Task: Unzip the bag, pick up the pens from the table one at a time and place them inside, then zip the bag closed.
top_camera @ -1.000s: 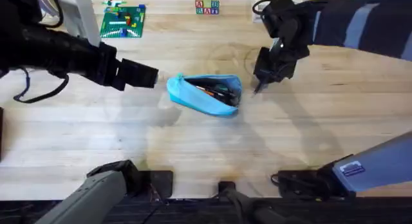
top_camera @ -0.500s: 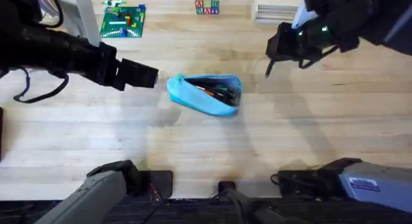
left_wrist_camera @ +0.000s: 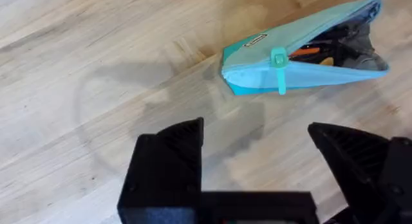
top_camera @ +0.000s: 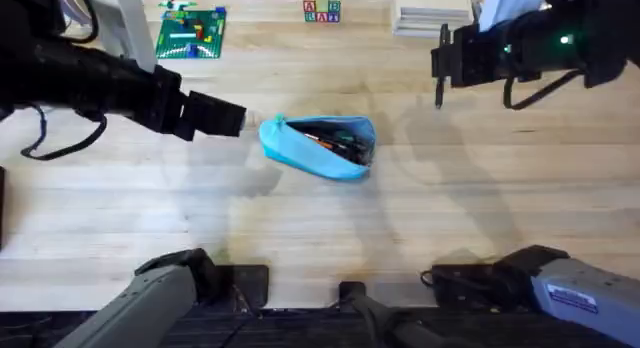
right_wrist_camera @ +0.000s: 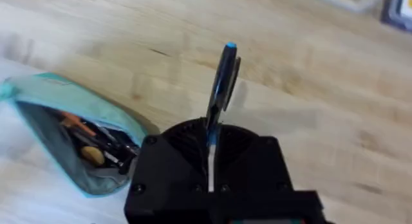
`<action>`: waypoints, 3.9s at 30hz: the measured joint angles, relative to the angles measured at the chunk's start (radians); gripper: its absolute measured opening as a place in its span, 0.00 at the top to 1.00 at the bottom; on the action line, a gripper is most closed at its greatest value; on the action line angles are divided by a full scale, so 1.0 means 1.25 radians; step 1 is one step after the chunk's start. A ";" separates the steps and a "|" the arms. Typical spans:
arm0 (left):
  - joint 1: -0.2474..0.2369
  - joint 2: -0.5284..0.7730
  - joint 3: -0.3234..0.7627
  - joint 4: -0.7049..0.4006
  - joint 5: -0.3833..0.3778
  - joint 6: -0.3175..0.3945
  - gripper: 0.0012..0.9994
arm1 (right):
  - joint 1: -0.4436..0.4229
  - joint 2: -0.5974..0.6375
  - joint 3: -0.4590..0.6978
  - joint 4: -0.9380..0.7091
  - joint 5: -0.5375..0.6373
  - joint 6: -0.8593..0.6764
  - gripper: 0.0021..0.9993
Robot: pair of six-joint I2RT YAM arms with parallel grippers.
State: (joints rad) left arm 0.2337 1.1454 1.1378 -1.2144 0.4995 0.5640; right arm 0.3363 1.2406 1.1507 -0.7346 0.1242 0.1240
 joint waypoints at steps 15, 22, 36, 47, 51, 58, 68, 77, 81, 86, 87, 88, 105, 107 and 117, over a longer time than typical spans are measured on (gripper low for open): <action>0.000 0.000 0.000 0.000 0.000 0.000 0.00 | 0.000 -0.058 0.000 0.105 -0.347 -0.257 0.97; 0.000 0.000 0.000 0.000 0.000 0.000 0.00 | 0.000 -0.058 0.000 0.110 -0.500 -0.323 0.97; 0.000 0.000 0.000 0.000 0.000 0.000 0.00 | 0.006 -0.058 0.000 0.112 -0.634 -0.407 0.97; 0.000 0.000 0.000 0.000 0.000 0.000 0.00 | 0.071 -0.033 0.000 0.060 -0.639 -0.545 0.97; 0.000 0.000 0.000 0.000 0.000 0.000 0.00 | 0.072 0.000 0.000 0.060 -0.639 -0.563 0.97; 0.000 0.000 0.000 0.000 0.000 0.000 0.00 | 0.073 0.069 0.000 0.061 -0.639 -0.570 0.97; 0.000 0.000 0.000 0.000 0.000 0.000 0.00 | 0.096 0.150 0.000 0.062 -0.639 -0.593 0.97; 0.000 0.000 0.000 0.000 0.000 0.000 0.00 | 0.097 0.209 0.000 0.087 -0.639 -0.686 0.97; 0.000 0.000 0.000 -0.001 0.000 0.000 0.00 | 0.097 0.223 0.000 0.094 -0.639 -0.724 0.97; 0.000 0.000 0.000 -0.002 0.000 0.000 0.00 | 0.100 0.260 0.000 0.112 -0.639 -0.747 0.97; 0.000 0.000 0.000 -0.003 0.000 0.000 0.00 | 0.102 0.268 0.000 0.115 -0.639 -0.750 0.97; 0.000 0.000 0.000 -0.003 0.000 0.000 0.00 | 0.103 0.275 0.000 0.118 -0.639 -0.751 0.97; 0.000 0.000 0.000 -0.003 0.000 0.000 0.00 | 0.108 0.322 0.000 0.127 -0.639 -0.786 0.97; 0.000 0.000 0.000 -0.003 0.000 0.000 0.00 | 0.108 0.322 0.000 0.127 -0.639 -0.788 0.97; 0.000 0.000 0.000 -0.003 0.000 0.000 0.00 | 0.108 0.322 0.000 0.100 -0.608 -0.795 0.97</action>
State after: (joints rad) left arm 0.2337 1.1454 1.1378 -1.2186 0.4995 0.5636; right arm 0.4709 1.6432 1.1507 -0.6092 -0.6359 -0.8702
